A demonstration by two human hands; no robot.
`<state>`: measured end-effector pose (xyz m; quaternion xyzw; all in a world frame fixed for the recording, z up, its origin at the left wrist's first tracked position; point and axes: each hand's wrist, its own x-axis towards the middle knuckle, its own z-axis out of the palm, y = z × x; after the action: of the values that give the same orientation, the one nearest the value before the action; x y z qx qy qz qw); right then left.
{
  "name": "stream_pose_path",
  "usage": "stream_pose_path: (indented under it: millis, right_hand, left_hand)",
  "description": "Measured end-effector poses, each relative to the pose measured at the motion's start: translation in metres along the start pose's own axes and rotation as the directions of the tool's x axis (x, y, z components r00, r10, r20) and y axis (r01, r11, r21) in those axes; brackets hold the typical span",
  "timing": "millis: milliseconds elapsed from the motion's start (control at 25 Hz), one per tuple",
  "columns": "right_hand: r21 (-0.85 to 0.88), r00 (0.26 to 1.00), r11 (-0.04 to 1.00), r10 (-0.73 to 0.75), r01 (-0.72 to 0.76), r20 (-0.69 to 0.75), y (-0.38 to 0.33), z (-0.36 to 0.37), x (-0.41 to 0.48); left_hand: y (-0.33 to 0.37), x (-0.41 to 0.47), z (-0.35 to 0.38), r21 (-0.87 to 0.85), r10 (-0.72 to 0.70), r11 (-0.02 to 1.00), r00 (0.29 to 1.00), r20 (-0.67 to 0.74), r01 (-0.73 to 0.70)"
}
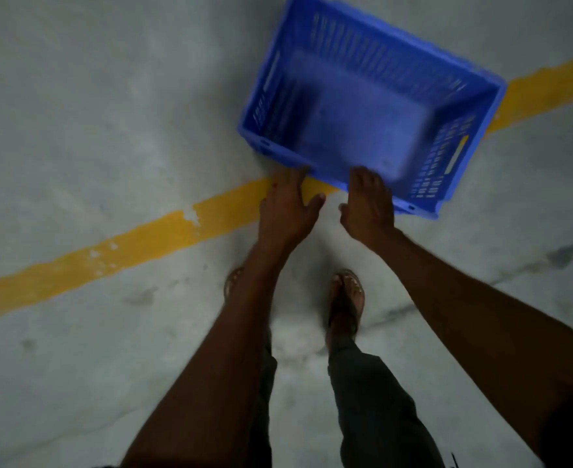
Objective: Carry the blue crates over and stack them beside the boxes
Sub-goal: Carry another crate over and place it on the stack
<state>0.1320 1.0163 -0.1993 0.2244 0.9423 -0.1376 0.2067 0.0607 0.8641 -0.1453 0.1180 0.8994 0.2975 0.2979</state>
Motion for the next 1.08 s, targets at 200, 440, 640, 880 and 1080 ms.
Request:
stream_pose_path:
  millis: [200,440,640,880,1080]
  right_hand:
    - [-0.179,0.998,0.982,-0.051,0.054,0.021,0.044,0.07,0.055]
    - [0.015,0.958,0.96,-0.28,0.28,0.055,0.056,0.009,0.006]
    - [0.166,0.954,0.96,-0.252,0.226,0.16,0.043,-0.151,-0.04]
    - [0.167,0.915,0.914,-0.389,0.37,0.103,0.002,-0.28,-0.161]
    - [-0.011,0.824,0.851,-0.504,0.524,0.259,-0.022,-0.338,-0.236]
  left_hand:
    - [-0.049,0.026,0.063,0.089,0.005,0.996,0.999,0.051,-0.01]
    - [-0.025,0.004,0.039,0.362,0.173,0.914,0.983,0.059,-0.183]
    - [0.052,-0.021,-0.062,0.614,0.367,0.724,0.929,0.044,-0.315]
    - [0.133,-0.124,-0.209,0.564,0.089,0.765,0.918,0.386,-0.31]
    - [0.155,-0.278,-0.246,0.539,0.28,0.797,0.957,0.07,-0.273]
